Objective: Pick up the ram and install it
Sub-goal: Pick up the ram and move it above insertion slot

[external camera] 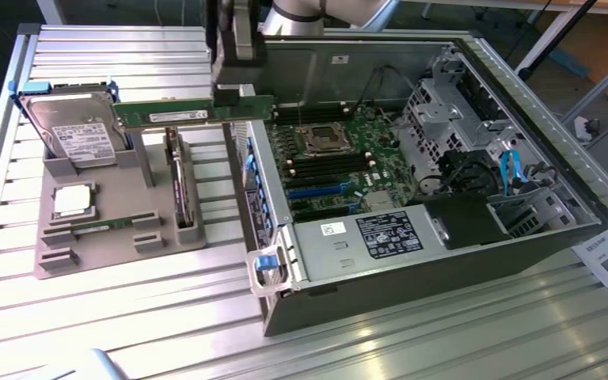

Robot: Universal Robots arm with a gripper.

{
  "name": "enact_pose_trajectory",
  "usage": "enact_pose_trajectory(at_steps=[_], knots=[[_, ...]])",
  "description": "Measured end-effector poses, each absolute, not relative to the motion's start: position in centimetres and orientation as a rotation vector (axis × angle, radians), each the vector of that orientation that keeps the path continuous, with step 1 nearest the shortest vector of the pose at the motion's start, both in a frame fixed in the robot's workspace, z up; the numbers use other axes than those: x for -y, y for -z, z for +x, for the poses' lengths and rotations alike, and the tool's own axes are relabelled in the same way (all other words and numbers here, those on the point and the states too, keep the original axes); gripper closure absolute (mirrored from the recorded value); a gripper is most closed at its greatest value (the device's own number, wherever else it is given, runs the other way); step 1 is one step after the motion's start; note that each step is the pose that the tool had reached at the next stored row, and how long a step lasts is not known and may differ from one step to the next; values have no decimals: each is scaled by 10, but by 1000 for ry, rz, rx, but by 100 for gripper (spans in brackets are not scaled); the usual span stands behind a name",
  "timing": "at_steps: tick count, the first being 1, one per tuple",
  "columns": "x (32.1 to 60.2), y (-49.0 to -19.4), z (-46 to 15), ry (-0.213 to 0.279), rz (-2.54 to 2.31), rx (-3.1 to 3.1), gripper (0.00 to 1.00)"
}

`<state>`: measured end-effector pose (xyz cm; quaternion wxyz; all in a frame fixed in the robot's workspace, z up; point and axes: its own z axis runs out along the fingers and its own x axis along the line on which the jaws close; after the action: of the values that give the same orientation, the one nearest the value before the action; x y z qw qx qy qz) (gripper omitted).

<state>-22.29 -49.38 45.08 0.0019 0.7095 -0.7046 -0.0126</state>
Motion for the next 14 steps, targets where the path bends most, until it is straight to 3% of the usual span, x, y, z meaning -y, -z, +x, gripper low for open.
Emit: enact_pose_trajectory(at_steps=[14], knots=[[494,-451,-156,40,2226,2210,88]])
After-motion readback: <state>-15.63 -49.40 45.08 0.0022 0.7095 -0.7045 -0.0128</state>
